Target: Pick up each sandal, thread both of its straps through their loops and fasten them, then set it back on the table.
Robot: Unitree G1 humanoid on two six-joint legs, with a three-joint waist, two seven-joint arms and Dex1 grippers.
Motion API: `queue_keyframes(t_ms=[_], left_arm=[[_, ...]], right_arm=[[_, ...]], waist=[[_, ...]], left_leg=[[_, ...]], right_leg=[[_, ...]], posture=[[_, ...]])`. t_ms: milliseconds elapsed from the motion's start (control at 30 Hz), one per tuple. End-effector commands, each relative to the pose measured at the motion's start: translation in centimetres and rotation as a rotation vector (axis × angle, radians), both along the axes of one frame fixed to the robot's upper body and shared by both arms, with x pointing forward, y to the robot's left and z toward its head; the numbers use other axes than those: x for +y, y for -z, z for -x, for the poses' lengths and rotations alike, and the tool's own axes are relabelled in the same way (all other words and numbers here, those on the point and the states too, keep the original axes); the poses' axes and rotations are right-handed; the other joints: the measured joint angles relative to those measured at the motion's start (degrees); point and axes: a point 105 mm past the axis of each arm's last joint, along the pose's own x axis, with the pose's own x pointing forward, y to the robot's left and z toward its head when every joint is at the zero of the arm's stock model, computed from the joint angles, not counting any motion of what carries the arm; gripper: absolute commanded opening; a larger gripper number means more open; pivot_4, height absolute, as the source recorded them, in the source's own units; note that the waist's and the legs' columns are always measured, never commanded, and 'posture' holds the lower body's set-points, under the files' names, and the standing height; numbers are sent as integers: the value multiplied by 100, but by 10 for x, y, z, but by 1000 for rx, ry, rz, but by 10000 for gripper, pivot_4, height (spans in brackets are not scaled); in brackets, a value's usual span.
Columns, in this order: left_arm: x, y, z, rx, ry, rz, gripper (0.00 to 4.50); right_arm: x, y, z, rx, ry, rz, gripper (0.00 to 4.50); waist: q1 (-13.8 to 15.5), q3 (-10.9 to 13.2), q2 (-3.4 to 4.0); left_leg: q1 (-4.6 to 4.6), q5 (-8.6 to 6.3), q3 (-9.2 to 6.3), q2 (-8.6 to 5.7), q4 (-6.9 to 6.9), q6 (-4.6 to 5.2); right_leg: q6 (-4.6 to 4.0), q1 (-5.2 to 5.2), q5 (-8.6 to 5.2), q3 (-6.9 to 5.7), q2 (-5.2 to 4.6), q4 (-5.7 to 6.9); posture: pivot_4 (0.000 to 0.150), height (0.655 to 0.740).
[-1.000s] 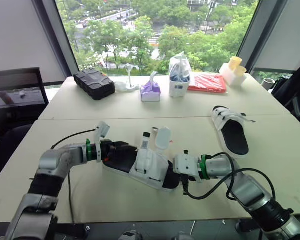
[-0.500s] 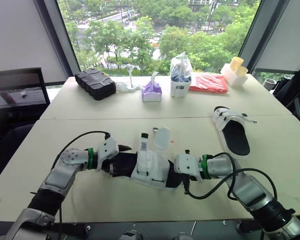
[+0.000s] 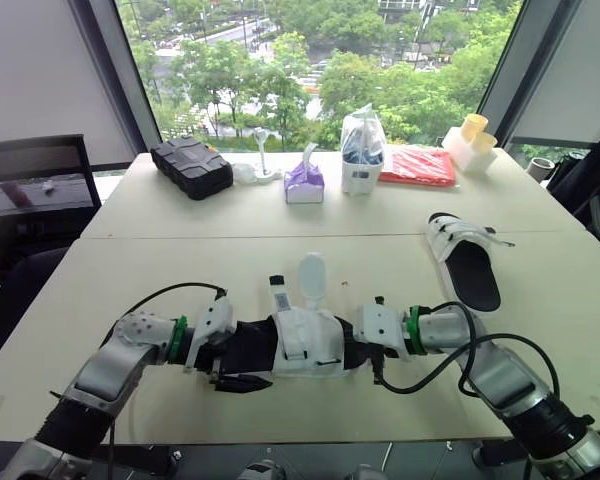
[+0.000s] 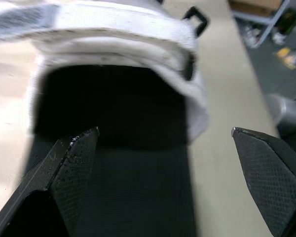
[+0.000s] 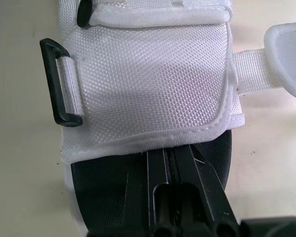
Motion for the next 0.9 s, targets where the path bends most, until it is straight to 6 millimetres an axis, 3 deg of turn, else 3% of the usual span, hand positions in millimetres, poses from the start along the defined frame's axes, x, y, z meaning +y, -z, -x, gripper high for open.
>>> queue_keyframes(t_ms=[33,133,233,333,467,700,800,900], left_arm=[[-2,-12,6,-7,17,15,44769],[8,-21,-1,-7,-38,26,44769],[24,-48,-24,55,-163,116,44769],[33,-61,-36,141,-240,166,44769],[36,-62,-53,206,-335,198,44769],[22,-56,-95,328,-514,385,44769],[10,-59,-104,353,-524,443,35783],[1,-59,-107,359,-510,452,21544]], right_arm=[[-12,5,-6,15,43,34,0],[-11,7,-6,14,37,34,0],[-9,7,-6,13,32,31,0],[-9,7,-7,11,26,32,0],[-6,7,-8,7,18,32,0],[-4,9,-9,3,10,36,0],[-5,10,-8,2,7,41,0],[-5,9,-8,2,7,43,0]], waist=[[2,0,0],[0,0,0],[7,2,-2],[-4,2,-3],[-10,2,-3],[-5,5,-9],[-7,5,-10],[-10,5,-10]], left_leg=[[0,0,0,0,0,0],[0,0,-1,0,0,0],[0,0,-3,0,0,0],[0,1,-10,1,2,-1],[1,1,-8,0,2,-1],[0,4,-10,0,12,-4],[0,4,-9,-1,12,-4],[-1,5,-9,0,12,-6]], right_leg=[[0,0,0,0,0,0],[0,0,0,0,0,1],[0,-2,0,-3,2,2],[0,0,0,-10,4,4],[2,-1,0,-10,5,4],[2,0,1,-11,6,12],[2,1,1,-13,6,12],[2,1,1,-13,6,13]], posture=[[1500,7400],[1500,7400],[1500,7400],[1500,7400],[1500,7400],[1500,7400],[1500,7400],[1500,7400]])
